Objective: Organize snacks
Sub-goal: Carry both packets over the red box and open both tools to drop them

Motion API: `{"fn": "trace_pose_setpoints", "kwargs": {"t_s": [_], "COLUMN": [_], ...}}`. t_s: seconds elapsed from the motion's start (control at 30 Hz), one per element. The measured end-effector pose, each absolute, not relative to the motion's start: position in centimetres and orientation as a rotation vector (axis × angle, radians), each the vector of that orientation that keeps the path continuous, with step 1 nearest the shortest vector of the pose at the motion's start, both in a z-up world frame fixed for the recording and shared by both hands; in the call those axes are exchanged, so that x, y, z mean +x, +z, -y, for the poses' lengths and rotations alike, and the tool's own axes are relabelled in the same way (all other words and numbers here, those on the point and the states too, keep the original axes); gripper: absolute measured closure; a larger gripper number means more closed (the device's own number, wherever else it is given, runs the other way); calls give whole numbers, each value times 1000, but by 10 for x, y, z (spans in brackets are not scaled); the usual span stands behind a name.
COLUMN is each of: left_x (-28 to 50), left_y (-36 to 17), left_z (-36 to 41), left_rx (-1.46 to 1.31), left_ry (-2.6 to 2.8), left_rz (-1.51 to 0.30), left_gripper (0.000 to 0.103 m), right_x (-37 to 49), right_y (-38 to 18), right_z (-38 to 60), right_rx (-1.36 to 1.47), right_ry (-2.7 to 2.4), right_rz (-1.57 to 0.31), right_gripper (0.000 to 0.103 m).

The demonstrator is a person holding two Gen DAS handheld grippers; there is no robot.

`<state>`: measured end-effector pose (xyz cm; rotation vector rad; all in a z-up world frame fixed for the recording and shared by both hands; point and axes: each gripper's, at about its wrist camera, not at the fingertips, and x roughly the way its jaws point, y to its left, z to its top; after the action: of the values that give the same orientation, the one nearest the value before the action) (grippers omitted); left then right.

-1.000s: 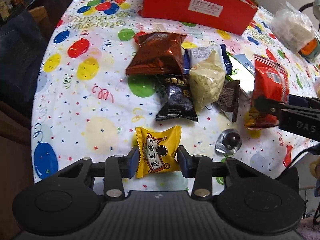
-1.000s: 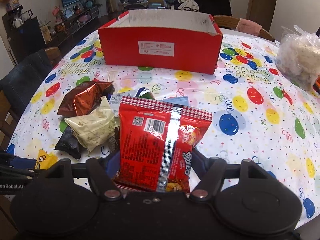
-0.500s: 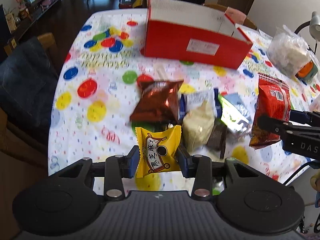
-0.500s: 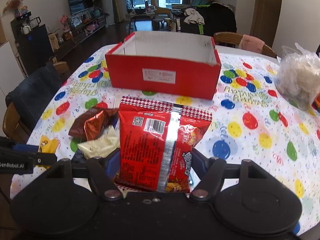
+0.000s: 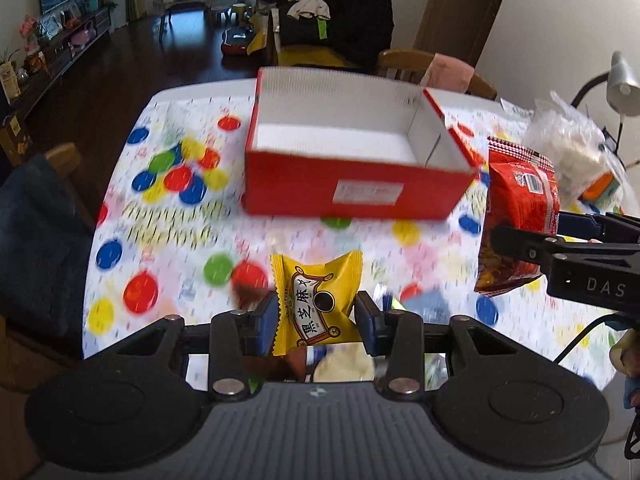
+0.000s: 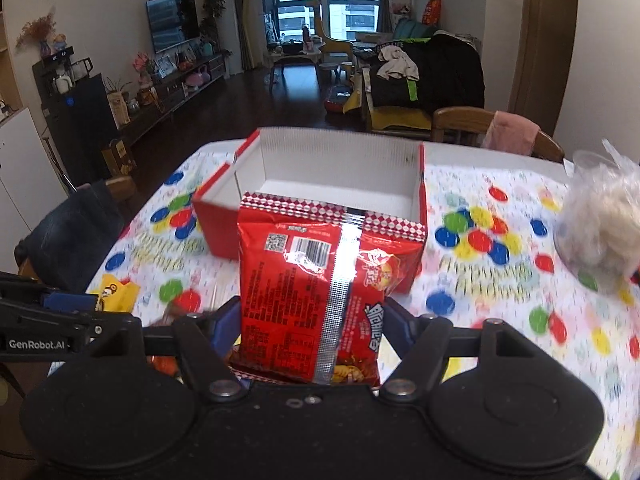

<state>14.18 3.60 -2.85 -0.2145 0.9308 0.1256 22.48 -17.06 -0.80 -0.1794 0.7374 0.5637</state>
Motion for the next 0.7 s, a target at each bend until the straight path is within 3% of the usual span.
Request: {"fn": "trace_pose_setpoints", "kwargs": {"t_s": [0.37,0.7], "left_x": [242,329], "left_y": [-2,0], "left_z": [-52,-59], "left_rx": [-196,-117], "left_ry": [175,196], "left_rz": [-903,-930], "left_gripper": [63,63], "right_x": [308,380], "right_y": [11,-9], "right_z": [146,112], "right_rx": [-225,-278], "right_ry": [621,634], "right_rz": [-698,-761], "right_gripper": [31,31]}}
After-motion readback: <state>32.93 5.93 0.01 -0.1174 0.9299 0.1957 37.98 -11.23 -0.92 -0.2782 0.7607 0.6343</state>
